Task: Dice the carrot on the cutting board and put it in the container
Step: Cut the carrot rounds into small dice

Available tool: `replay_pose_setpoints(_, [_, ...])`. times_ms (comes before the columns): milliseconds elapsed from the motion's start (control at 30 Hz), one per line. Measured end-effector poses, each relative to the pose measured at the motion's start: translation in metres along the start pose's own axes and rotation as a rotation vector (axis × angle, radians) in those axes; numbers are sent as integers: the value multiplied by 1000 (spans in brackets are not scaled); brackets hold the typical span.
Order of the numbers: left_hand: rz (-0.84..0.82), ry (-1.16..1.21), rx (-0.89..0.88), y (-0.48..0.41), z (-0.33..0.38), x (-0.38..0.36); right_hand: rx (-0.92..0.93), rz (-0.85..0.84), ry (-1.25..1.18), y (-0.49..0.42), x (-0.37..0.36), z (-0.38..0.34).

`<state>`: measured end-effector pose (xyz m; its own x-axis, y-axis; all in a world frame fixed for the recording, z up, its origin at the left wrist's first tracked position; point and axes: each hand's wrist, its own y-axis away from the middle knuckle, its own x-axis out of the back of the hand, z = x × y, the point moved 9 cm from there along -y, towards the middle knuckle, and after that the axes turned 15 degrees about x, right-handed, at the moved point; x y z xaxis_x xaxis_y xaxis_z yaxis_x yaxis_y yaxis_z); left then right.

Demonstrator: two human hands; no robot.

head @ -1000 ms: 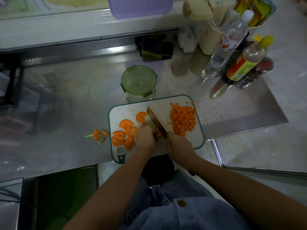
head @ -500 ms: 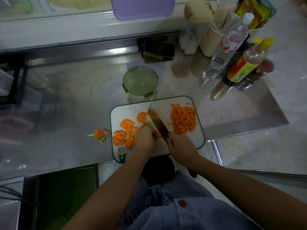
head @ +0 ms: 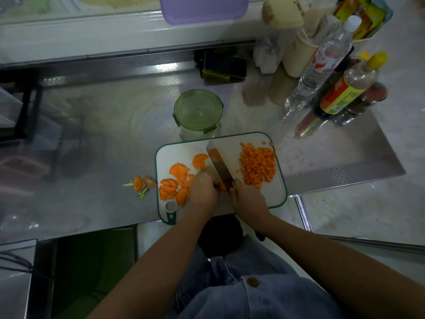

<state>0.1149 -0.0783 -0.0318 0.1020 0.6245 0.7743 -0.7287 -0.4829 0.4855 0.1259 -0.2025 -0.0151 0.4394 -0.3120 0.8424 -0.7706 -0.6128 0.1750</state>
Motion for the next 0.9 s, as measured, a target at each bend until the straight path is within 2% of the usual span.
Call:
replay_pose_setpoints(133, [21, 14, -12, 1, 0, 4, 42, 54, -20, 1, 12, -3])
replay_pose_setpoints(300, [9, 25, -22, 1, -1, 6, 54, -10, -7, 6, 6, -6])
replay_pose_setpoints(633, [-19, -20, 5, 0, -1, 3, 6, -36, 13, -2, -11, -6])
replay_pose_setpoints(900, [7, 18, -4, 2, -3, 7, 46, 52, -28, -5, 6, -6])
